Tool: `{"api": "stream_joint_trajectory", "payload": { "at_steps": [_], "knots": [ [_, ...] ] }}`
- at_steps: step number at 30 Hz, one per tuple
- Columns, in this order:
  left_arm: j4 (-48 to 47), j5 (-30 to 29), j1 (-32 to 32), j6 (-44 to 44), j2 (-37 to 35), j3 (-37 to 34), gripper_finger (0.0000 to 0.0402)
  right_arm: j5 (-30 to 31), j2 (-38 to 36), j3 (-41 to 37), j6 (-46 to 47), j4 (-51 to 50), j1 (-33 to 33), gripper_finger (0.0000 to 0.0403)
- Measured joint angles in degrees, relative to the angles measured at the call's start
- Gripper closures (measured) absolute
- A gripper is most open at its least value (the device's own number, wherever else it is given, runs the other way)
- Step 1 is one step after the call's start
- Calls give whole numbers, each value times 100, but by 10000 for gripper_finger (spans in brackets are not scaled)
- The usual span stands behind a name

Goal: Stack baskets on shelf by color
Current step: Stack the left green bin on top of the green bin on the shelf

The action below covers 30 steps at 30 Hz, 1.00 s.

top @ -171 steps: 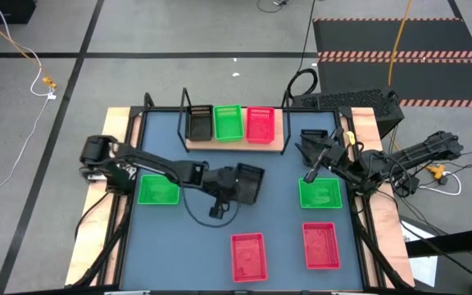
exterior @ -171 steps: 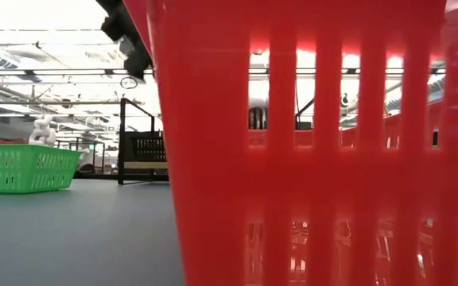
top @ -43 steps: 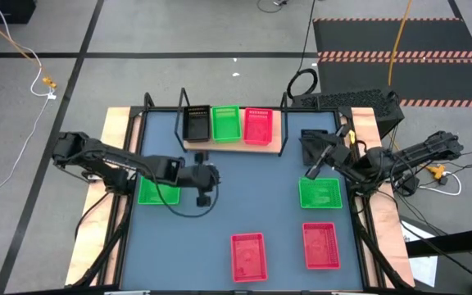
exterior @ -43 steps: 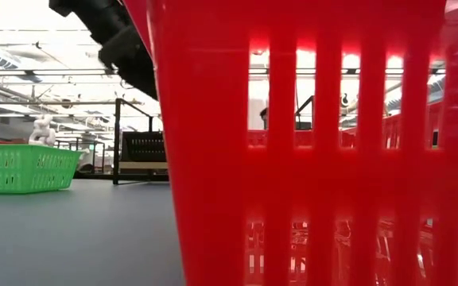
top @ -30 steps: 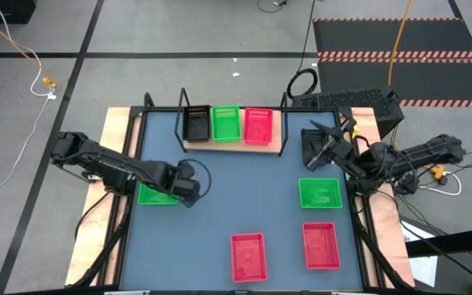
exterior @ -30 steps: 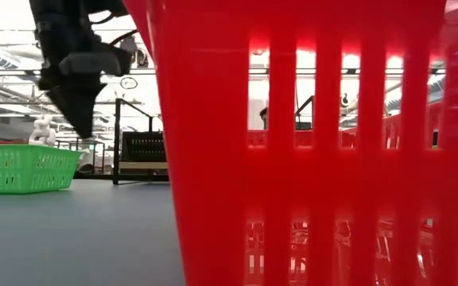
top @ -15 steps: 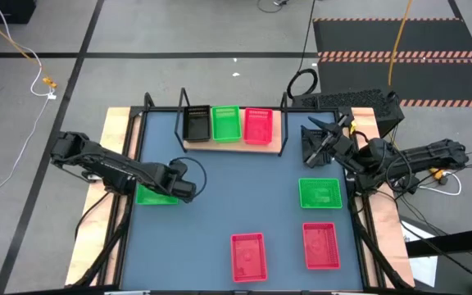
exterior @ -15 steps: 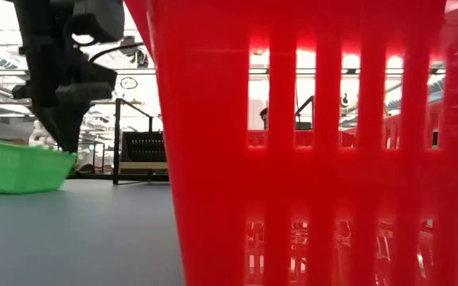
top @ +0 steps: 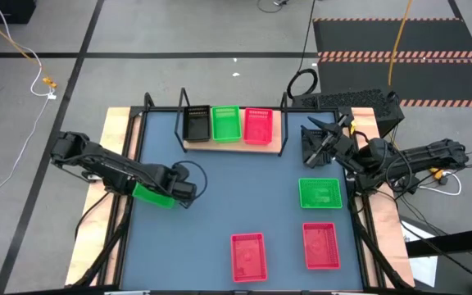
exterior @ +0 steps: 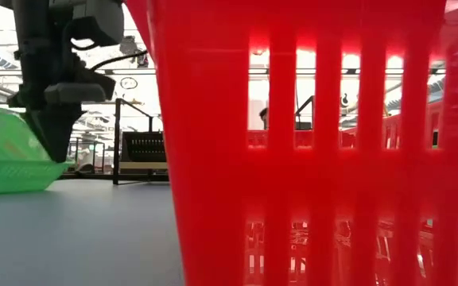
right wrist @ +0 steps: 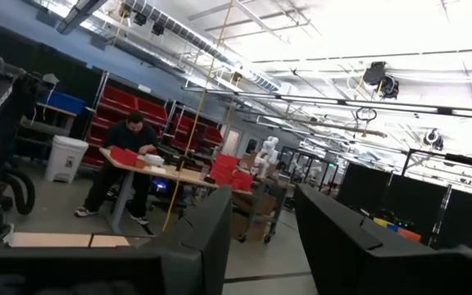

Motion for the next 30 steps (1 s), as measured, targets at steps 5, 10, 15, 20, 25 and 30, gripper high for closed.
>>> {"api": "stream_joint_trajectory", "payload": {
  "at_steps": [5,10,15,20,25,30],
  "knots": [
    [-20,-112,-23,436,0,256,350,0,0,0,87,-7,0,273],
    [1,-289,-37,750,0,264,292,0,0,0,106,-31,0,273],
    [-4,-302,-37,803,0,264,249,0,0,0,108,-42,0,273],
    [-1,-279,-37,876,0,251,287,0,0,0,106,-46,2,273],
    [33,-69,-37,949,0,21,360,0,0,0,106,-44,2,273],
    [101,13,-37,1008,-4,-51,391,0,0,0,108,-50,2,273]
  ]
}}
